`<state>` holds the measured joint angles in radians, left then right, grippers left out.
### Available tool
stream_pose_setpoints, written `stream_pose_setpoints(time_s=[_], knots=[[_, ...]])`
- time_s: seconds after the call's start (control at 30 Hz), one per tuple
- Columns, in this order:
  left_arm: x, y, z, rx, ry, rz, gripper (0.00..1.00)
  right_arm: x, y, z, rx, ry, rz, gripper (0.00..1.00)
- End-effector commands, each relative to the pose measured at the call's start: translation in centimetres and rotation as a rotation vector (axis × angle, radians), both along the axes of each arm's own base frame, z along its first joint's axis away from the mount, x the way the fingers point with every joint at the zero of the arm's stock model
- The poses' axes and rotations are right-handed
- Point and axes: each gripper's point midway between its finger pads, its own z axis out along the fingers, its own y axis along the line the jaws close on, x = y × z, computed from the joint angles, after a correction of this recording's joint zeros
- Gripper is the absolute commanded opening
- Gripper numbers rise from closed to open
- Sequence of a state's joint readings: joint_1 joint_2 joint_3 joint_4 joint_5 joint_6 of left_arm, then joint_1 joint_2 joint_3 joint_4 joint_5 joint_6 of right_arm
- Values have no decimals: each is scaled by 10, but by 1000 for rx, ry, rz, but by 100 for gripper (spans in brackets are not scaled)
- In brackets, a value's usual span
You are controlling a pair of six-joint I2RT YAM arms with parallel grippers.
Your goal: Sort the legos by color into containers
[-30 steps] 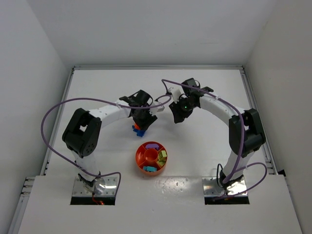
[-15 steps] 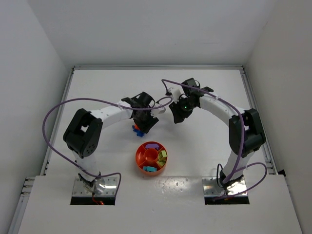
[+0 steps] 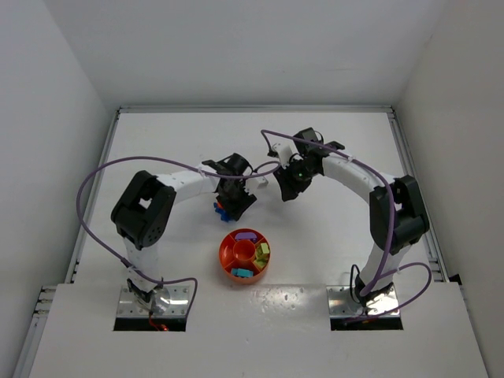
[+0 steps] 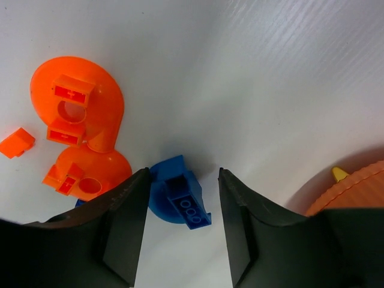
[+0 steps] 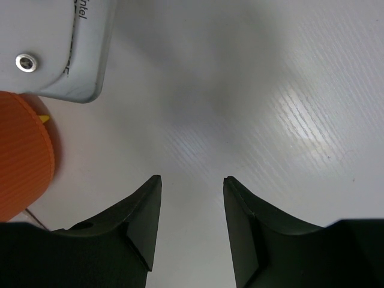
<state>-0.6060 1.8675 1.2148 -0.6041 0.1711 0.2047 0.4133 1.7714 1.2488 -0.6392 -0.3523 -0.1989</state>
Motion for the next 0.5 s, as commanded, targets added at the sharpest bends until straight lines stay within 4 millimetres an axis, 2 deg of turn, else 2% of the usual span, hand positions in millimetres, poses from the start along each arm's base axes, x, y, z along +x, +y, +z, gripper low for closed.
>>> stream_pose_setpoints(time_s=[0.0,0.13,0.47], knots=[[5,-11,8,-26,-15,-2,54,3,2,19,40,-50,12,47],[4,-9,1,-15,1,-2,47,5,3,22,44,-58,12,47],[4,-13,1,-32,-2,-25,24,4,1,19,46,-51,14,47]])
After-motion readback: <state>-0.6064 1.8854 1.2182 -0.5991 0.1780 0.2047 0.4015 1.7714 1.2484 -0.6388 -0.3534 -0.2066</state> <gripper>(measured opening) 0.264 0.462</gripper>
